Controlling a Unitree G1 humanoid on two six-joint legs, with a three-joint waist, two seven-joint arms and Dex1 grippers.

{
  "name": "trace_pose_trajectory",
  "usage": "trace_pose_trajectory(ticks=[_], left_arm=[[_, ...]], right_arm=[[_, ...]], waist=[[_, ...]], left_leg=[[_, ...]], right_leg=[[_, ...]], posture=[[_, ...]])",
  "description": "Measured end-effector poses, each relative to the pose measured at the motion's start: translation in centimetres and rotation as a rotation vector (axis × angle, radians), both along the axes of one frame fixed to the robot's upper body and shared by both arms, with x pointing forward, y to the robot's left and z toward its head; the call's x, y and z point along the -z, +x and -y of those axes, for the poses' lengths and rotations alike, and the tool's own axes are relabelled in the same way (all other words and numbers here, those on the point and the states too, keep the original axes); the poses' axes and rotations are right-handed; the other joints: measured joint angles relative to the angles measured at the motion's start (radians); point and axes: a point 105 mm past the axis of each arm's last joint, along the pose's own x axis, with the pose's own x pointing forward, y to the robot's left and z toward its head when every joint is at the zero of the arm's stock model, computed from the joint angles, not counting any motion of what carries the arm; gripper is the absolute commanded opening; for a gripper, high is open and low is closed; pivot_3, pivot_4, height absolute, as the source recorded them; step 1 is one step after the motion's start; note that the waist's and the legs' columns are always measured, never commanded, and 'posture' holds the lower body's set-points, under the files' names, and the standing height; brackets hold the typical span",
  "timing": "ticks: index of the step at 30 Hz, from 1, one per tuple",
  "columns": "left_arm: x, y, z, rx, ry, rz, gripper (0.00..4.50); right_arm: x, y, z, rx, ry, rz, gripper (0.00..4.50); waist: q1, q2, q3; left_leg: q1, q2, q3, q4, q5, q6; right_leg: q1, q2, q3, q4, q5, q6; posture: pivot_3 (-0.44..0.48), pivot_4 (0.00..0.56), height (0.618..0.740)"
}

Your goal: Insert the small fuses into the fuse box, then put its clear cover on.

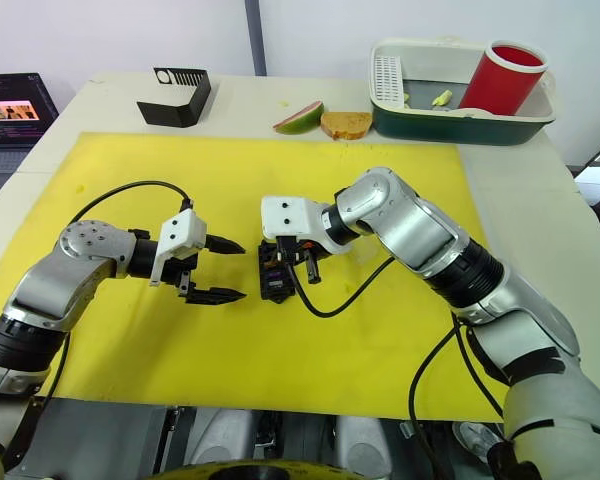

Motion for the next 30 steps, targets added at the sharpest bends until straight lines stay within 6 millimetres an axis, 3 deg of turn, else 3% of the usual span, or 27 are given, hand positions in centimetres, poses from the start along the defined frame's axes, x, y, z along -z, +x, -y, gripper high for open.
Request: trace_pose_trajectory(ticks=[30], left_arm=[[0.3, 0.1, 0.1, -0.003, 0.016, 0.004, 4.47]], right_arm=[[1.2, 0.7, 0.3, 0.028, -0.042, 0.005, 0.0]], waist=[[0.0, 0.0, 0.0]], left_leg=[[0.002, 0.0, 0.0, 0.0, 0.0, 0.0]], right_leg=[[0.002, 0.0, 0.0, 0.0, 0.0, 0.0]], posture=[[0.0, 0.15, 0.74]])
